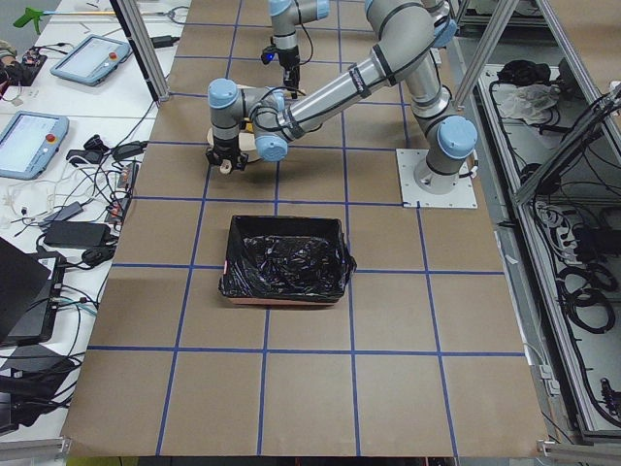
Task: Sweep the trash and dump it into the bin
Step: 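Sweep the potato, ring and sponge into the dustpan with the brush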
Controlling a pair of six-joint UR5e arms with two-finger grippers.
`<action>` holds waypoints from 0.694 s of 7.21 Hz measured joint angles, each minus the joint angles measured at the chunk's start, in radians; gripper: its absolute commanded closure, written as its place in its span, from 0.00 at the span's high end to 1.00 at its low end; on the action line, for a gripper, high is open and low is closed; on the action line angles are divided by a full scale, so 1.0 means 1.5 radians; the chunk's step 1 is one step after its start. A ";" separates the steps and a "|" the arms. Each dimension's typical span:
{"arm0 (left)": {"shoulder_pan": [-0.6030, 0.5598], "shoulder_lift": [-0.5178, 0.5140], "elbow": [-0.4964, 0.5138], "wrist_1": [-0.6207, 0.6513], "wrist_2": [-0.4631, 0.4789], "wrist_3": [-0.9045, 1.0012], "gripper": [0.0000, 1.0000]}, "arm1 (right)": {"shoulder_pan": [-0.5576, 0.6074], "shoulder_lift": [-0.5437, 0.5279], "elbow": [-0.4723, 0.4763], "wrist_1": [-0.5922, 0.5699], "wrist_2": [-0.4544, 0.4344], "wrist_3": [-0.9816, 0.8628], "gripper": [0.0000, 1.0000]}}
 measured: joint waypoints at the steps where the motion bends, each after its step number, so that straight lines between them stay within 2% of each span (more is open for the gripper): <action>1: 0.000 0.000 0.000 0.000 0.000 0.000 0.00 | 0.015 0.014 -0.021 -0.003 -0.002 0.022 0.00; 5: 0.000 0.000 0.000 0.000 0.000 0.000 0.00 | 0.064 0.050 -0.082 -0.008 -0.002 0.099 0.00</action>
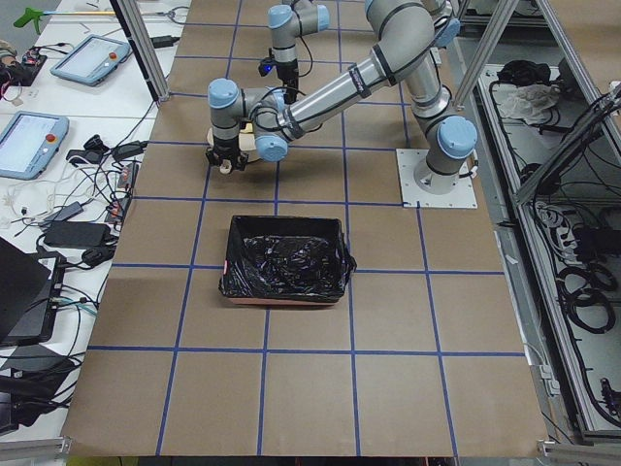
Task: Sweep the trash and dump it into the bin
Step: 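Sweep the potato, ring and sponge into the dustpan with the brush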
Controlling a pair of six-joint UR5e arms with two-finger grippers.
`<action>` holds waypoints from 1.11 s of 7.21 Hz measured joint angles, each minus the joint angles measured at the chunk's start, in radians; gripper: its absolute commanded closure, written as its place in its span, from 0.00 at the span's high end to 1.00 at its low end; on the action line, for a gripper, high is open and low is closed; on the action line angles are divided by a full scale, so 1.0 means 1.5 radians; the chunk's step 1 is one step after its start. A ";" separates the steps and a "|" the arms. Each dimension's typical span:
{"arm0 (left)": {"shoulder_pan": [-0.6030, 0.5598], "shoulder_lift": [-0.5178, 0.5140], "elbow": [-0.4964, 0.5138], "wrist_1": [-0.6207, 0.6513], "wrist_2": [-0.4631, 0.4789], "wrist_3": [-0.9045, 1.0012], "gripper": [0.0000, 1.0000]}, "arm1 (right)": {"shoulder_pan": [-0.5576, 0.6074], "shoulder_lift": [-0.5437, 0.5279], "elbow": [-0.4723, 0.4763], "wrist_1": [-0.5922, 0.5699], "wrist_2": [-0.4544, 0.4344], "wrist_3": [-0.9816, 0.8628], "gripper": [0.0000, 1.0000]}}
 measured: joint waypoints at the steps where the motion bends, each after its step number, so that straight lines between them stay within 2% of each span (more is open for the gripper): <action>1: 0.000 0.000 0.000 0.000 0.000 0.000 0.00 | 0.009 0.007 -0.013 0.000 0.000 0.013 0.00; 8: 0.000 0.000 0.000 0.000 0.000 0.000 0.00 | 0.061 0.068 -0.129 0.000 0.014 0.108 0.00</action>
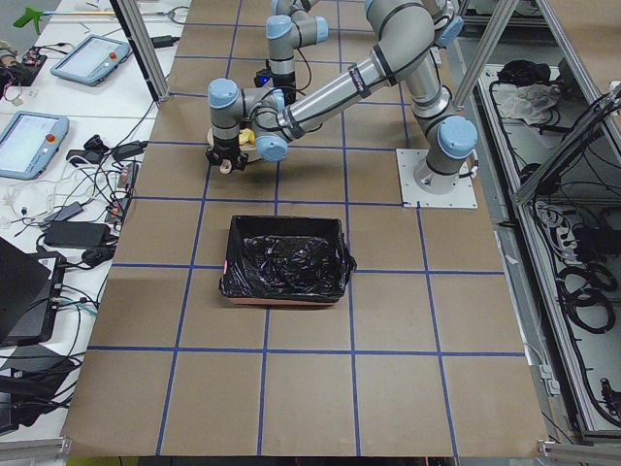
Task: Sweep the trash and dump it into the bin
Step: 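Sweep the potato, ring and sponge into the dustpan with the brush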
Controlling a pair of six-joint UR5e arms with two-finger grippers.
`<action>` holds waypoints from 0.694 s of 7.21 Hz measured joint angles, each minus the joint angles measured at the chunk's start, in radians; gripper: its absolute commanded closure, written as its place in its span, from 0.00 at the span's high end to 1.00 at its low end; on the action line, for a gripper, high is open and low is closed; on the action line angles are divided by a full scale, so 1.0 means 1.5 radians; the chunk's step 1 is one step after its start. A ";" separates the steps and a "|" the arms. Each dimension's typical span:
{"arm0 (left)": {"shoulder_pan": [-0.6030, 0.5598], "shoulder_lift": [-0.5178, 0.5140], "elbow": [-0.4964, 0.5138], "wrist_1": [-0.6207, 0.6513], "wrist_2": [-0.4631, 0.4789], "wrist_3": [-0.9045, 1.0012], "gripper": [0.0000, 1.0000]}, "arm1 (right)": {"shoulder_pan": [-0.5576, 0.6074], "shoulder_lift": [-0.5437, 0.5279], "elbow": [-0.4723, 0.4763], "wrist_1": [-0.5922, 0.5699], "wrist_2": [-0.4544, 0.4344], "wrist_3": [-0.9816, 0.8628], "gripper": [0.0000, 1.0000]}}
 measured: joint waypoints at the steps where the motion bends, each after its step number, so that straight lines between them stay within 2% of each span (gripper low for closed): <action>1: 0.000 0.000 0.000 0.000 0.000 0.000 0.00 | 0.005 0.003 -0.009 -0.001 0.011 0.012 0.00; 5: 0.000 0.000 0.000 0.000 0.000 0.000 0.00 | 0.015 0.009 -0.035 0.001 0.045 0.039 0.00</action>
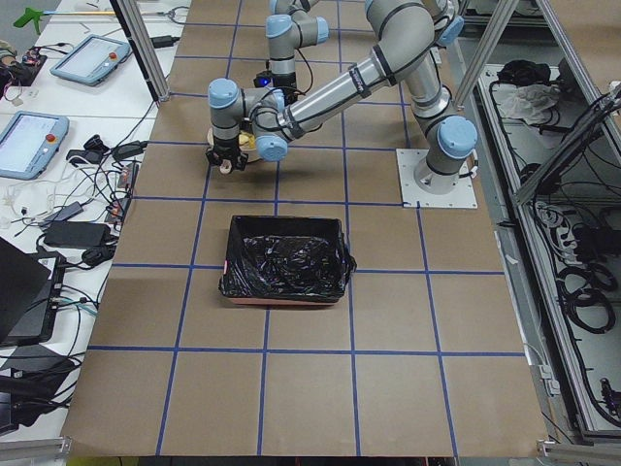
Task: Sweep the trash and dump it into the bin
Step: 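Sweep the potato, ring and sponge into the dustpan with the brush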
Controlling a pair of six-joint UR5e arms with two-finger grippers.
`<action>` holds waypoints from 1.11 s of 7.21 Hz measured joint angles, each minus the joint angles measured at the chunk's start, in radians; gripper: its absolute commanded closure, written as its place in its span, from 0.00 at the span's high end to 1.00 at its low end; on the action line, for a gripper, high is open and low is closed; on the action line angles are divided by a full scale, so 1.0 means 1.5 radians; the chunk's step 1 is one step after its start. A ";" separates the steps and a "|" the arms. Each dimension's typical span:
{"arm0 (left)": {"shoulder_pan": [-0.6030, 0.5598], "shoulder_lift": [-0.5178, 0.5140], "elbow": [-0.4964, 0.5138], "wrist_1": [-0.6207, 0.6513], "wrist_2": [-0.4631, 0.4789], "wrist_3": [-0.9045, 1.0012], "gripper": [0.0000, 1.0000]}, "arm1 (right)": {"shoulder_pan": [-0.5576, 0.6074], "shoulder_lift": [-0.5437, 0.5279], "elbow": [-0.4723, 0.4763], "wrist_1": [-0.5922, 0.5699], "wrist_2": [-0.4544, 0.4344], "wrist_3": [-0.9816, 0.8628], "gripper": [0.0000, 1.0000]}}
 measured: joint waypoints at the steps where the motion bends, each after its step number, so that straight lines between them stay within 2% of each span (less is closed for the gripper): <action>1: 0.000 0.000 0.000 0.000 0.000 0.000 0.00 | 0.000 -0.002 0.001 0.009 -0.015 -0.006 0.00; 8: 0.000 0.000 0.000 0.000 0.000 0.000 0.00 | -0.009 -0.025 0.005 0.095 -0.107 -0.057 0.00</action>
